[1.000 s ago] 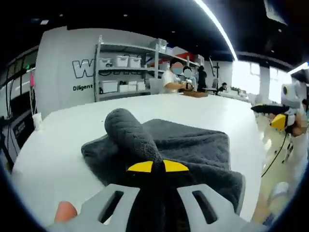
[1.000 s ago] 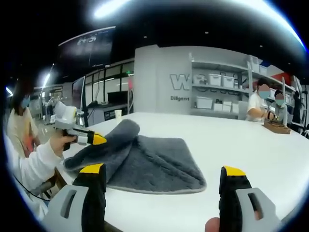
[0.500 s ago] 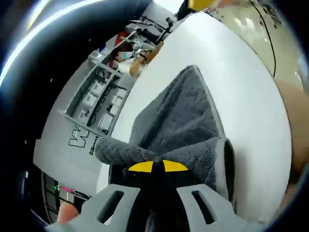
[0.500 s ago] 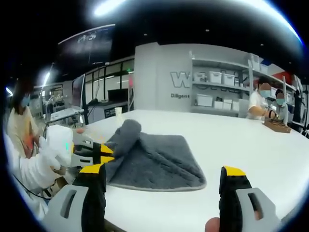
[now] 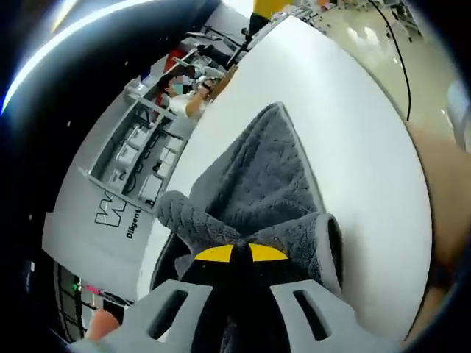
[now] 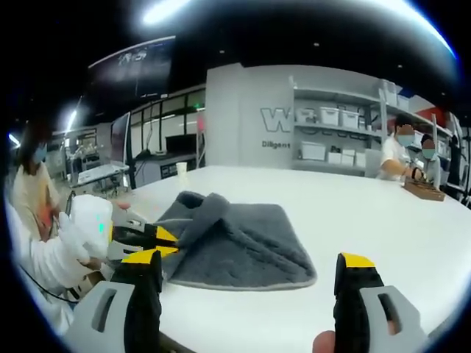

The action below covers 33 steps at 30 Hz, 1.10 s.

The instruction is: Open the folded towel by lifting each exposed corner and separating the folded layers until the towel lies flat within the target outline without major curled edges

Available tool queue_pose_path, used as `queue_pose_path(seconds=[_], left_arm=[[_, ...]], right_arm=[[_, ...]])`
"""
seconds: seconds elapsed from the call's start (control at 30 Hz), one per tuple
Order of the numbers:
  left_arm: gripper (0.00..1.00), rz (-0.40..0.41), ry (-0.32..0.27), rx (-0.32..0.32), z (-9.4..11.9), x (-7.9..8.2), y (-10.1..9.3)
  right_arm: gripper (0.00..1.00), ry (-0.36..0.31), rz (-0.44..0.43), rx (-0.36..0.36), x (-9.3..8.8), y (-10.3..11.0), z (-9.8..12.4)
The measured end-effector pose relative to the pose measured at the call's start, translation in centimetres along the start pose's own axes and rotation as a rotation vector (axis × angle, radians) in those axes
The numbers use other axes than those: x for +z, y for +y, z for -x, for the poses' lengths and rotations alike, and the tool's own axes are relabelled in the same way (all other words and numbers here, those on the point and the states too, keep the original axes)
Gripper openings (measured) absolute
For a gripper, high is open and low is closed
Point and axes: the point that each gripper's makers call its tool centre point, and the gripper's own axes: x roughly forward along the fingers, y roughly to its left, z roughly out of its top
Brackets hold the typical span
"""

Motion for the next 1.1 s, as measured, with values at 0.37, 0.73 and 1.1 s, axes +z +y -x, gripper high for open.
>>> queue_pose_path(seconds=[0.37,0.73,1.1], left_arm=[[0.29,0.604,-0.332,-0.114,5.7,2.2,6.2],[0.59,0.87,-0.398,-0.16,10.6,-1.9,8.8],[0.78,0.965,-0.34,-0.172,11.2,-5.1,8.0]], right_arm=[[0.98,0.002,-0.002,0.007,0.1,0.1,-0.1],[0.98,0.005,-0.005,0.003,0.0,0.1,0.1],[0.99,0.023,0.005,0.017,-0.4,0.5,0.0]])
